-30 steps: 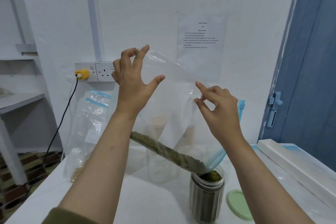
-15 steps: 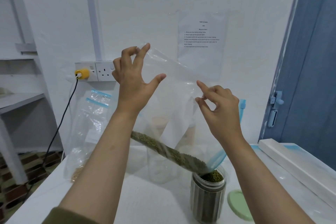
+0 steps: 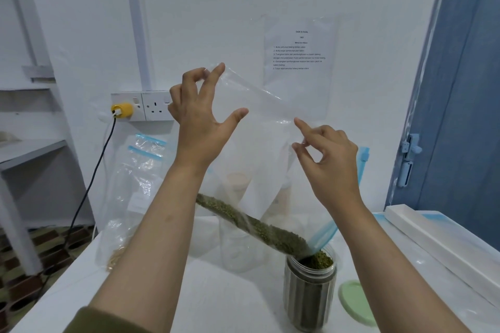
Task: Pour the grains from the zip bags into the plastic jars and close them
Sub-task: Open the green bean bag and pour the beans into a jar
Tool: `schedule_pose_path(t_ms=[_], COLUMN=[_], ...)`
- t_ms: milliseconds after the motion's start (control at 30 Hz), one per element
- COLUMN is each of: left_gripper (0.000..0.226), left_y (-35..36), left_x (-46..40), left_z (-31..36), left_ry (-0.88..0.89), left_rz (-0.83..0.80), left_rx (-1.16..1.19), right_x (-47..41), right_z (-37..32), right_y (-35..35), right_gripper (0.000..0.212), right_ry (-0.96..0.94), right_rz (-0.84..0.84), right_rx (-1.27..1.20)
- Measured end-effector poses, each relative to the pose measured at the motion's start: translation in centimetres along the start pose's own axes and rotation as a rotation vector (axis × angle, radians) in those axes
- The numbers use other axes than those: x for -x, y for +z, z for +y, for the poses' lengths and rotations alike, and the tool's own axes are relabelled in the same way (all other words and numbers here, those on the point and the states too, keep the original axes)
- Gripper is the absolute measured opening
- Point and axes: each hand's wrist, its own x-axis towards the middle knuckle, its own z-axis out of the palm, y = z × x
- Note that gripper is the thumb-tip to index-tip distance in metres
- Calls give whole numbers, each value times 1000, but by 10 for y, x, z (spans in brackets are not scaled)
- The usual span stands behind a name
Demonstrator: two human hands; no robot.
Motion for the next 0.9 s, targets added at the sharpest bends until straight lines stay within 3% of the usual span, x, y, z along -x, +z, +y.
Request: schedule_pose_path(t_ms=[900], left_gripper=[72], left_y=[-6], left_x=[4], left_z=[-1], left_ry=[-13], left_rz=[24], left_rx=[20], right_x=[3], right_z=[-4], right_y=[1], right_gripper=[40], right_ry=[-28], right_rz=[31], right_rx=[-22])
